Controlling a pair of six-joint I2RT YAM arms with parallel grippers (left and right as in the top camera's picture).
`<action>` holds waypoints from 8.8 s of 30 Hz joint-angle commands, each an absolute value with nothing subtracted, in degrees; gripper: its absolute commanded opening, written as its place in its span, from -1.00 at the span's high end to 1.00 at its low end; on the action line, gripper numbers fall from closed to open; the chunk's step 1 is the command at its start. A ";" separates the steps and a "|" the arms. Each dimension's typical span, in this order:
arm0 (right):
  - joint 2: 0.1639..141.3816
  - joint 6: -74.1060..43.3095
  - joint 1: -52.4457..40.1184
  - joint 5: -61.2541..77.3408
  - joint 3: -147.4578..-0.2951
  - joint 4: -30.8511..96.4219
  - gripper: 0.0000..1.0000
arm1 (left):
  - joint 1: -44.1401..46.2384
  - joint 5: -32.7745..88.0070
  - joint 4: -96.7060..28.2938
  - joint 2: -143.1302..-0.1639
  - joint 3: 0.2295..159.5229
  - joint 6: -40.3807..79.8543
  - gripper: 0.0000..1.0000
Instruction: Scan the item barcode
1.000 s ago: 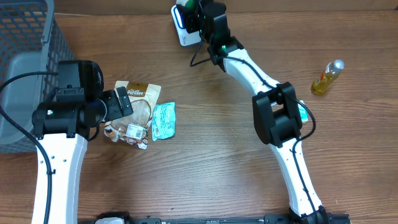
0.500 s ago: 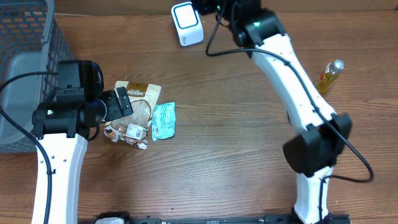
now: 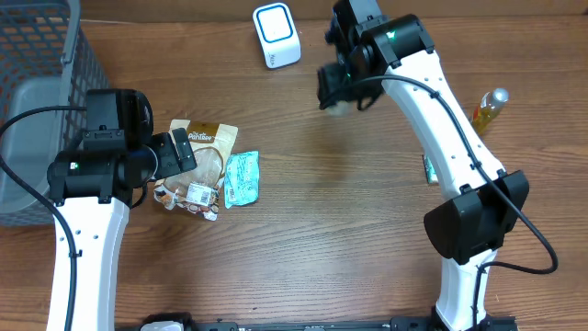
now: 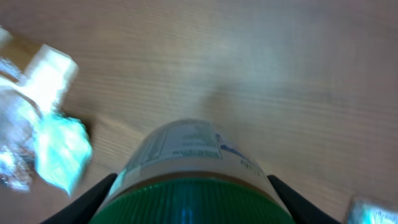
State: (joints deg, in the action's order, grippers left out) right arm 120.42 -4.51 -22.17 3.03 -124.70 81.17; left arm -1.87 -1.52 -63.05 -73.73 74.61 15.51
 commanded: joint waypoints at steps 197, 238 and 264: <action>86.50 -18.15 -22.74 17.63 -62.87 64.75 -0.94 | -1.48 -1.89 -63.00 -73.78 75.16 15.00 -0.99; 91.37 -49.74 -35.90 0.51 -45.04 78.32 0.41 | -1.48 -1.89 -62.98 -73.78 75.16 15.00 -0.99; 91.35 -35.46 -12.49 -2.83 -62.30 72.88 -0.34 | -1.48 -1.89 -63.00 -73.78 75.16 15.00 -0.99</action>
State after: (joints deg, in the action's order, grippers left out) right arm 91.48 -36.97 -13.65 -1.96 -53.39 67.18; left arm -1.87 -1.54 -63.00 -73.73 74.61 15.51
